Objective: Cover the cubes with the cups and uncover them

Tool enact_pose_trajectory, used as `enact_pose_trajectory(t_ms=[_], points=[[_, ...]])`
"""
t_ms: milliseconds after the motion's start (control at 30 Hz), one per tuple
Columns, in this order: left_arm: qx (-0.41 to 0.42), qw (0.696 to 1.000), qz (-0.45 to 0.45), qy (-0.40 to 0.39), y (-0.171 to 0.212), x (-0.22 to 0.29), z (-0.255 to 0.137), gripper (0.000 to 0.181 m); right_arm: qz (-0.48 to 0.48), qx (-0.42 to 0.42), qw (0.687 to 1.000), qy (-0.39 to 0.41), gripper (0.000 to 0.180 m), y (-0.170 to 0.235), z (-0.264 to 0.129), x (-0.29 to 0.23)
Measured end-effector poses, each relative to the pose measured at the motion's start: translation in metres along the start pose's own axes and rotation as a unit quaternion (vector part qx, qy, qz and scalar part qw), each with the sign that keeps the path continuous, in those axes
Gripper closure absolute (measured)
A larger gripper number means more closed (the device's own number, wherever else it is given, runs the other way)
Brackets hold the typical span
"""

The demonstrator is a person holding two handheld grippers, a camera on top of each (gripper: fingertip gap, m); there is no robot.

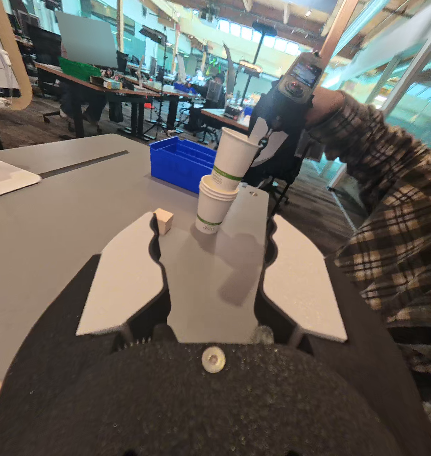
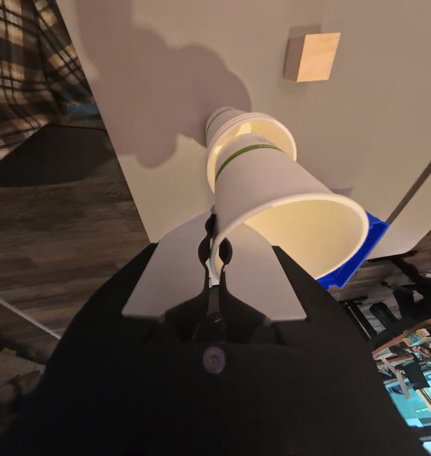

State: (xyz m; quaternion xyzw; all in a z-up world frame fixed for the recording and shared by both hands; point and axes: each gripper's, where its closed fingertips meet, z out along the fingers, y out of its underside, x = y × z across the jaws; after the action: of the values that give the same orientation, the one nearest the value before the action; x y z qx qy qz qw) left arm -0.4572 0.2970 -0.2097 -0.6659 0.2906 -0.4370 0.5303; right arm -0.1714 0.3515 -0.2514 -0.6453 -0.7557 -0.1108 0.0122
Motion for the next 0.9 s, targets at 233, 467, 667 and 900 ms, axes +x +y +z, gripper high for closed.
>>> enact_pose_trajectory(t_ms=[233, 467, 667, 900], points=[[-0.034, 0.998, 0.037, -0.04, 0.01, -0.011, -0.005, 0.096, 0.014, 0.006, 1.0, -0.021, 0.128, -0.011, 0.033, -0.002], [-0.103, 0.988, 0.089, -0.08, 0.033, -0.02, 0.008, 0.096, 0.115, 0.227, 0.965, 0.068, 0.095, -0.035, -0.026, 0.002], [-0.152, 0.98, 0.099, -0.082, 0.058, -0.026, 0.025, 0.096, 0.181, 0.576, 0.787, 0.127, 0.095, -0.055, -0.074, -0.035], [-0.17, 0.978, 0.108, -0.06, 0.071, -0.012, 0.048, 0.097, 0.234, 0.536, 0.795, 0.161, 0.093, -0.028, 0.005, -0.048]])
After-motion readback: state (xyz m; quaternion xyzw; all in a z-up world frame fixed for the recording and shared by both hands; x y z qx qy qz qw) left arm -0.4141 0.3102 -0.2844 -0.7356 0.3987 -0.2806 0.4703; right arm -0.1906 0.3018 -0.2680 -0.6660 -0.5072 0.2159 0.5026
